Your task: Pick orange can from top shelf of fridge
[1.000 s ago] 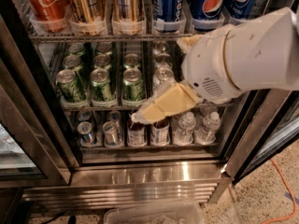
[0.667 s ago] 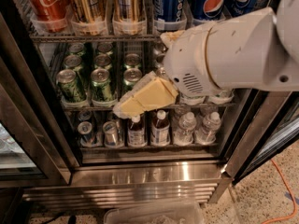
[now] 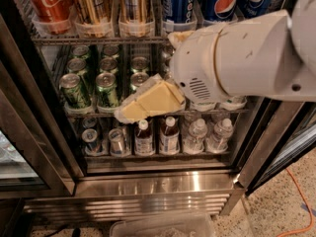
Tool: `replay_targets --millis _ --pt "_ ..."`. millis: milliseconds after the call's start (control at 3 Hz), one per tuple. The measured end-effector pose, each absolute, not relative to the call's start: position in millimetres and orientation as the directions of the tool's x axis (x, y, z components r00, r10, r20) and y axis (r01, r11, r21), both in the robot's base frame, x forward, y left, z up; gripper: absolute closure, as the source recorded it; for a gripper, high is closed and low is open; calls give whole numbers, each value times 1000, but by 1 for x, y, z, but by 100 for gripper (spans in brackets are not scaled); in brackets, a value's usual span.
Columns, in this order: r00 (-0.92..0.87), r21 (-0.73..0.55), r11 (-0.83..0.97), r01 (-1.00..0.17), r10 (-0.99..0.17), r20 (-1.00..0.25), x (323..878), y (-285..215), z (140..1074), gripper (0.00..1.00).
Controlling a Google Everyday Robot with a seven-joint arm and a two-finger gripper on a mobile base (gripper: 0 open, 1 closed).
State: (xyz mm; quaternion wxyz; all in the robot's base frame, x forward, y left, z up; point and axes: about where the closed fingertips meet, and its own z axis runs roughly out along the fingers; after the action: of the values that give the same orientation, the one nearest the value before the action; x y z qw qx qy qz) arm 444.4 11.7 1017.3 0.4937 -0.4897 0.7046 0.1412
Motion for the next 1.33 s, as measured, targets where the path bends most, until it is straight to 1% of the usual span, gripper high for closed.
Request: replay_targets --millis 333,667,1000,1333 --pt "-58 -241 534 -810 -483 -874 446 42 1013 0" --pt "-91 -216 636 -741 -414 -906 455 59 1013 0" --pt "-105 -170 744 -646 -308 -946 471 59 1025 0" --pt "-96 -103 829 -550 -185 -978 492 44 1041 0"
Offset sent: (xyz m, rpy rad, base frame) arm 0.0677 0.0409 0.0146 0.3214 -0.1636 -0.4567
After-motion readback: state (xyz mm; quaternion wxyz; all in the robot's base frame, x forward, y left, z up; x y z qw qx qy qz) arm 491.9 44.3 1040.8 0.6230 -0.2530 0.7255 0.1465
